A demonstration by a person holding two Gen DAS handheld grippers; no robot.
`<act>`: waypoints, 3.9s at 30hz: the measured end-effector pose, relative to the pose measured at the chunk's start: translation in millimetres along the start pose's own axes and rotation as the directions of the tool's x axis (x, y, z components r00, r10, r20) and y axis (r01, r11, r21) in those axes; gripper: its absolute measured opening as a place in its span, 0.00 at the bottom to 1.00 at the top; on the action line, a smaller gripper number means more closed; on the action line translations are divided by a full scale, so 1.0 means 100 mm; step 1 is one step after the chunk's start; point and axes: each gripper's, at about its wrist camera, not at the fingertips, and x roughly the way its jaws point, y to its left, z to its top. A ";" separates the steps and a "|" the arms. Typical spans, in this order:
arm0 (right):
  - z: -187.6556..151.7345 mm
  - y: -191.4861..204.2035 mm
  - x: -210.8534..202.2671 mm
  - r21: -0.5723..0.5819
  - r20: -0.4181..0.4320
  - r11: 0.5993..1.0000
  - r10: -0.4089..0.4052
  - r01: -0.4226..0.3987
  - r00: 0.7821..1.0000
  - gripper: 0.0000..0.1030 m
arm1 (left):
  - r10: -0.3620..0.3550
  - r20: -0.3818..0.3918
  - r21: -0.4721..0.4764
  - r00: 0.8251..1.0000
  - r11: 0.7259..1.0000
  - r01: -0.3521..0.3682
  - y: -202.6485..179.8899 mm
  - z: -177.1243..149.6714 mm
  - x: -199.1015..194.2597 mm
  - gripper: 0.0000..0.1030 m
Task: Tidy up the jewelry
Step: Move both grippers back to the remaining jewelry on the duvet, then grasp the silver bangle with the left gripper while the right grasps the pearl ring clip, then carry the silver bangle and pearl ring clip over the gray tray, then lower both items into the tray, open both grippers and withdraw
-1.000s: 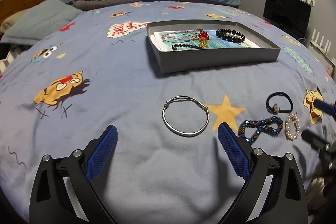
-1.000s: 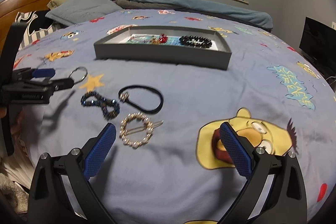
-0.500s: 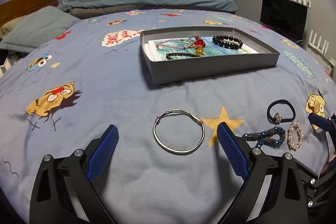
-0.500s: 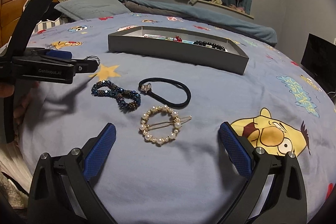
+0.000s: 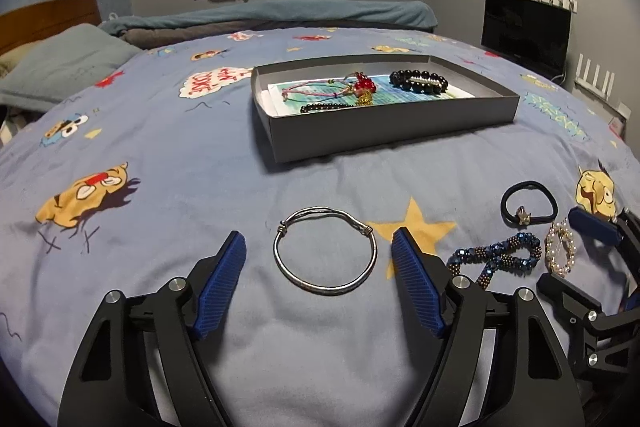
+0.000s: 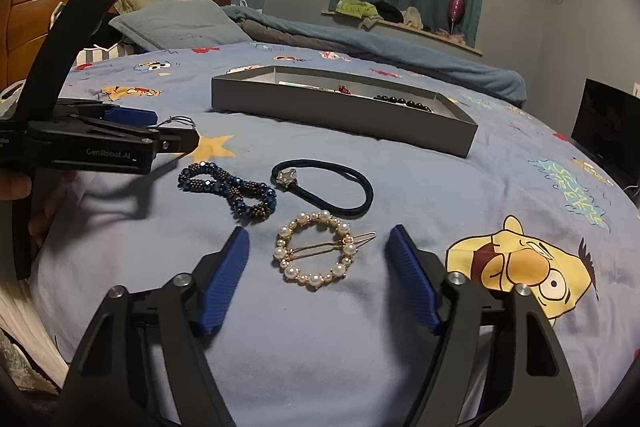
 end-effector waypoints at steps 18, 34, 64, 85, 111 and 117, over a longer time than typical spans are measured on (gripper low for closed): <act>-0.06 0.02 -0.04 0.003 0.033 0.999 0.038 -0.038 0.999 0.40 | -0.046 -0.002 -0.020 0.999 0.999 0.046 0.04 -0.01 0.01 0.50; 0.01 -0.05 -0.10 0.027 0.051 0.999 0.031 -0.032 0.998 0.40 | -0.029 0.042 0.034 0.999 0.999 0.027 -0.06 -0.01 -0.10 0.50; 1.07 -0.85 0.14 0.129 0.074 0.990 0.042 -0.051 0.996 0.40 | -0.142 0.073 0.016 0.987 0.990 0.141 -0.22 0.84 -0.23 0.50; 1.26 -1.36 1.41 0.221 -0.234 0.974 0.104 -0.051 0.967 0.40 | -0.234 -0.156 0.010 0.960 0.971 0.238 -0.51 1.40 1.08 0.50; 1.32 -1.31 1.76 0.134 -0.330 0.990 0.090 -0.048 0.940 0.41 | -0.255 -0.247 -0.029 0.935 0.966 0.256 -0.44 1.53 1.58 0.50; 1.32 -1.31 1.76 0.133 -0.329 0.990 0.092 -0.050 0.940 0.41 | -0.259 -0.245 -0.040 0.934 0.965 0.257 -0.42 1.52 1.57 0.50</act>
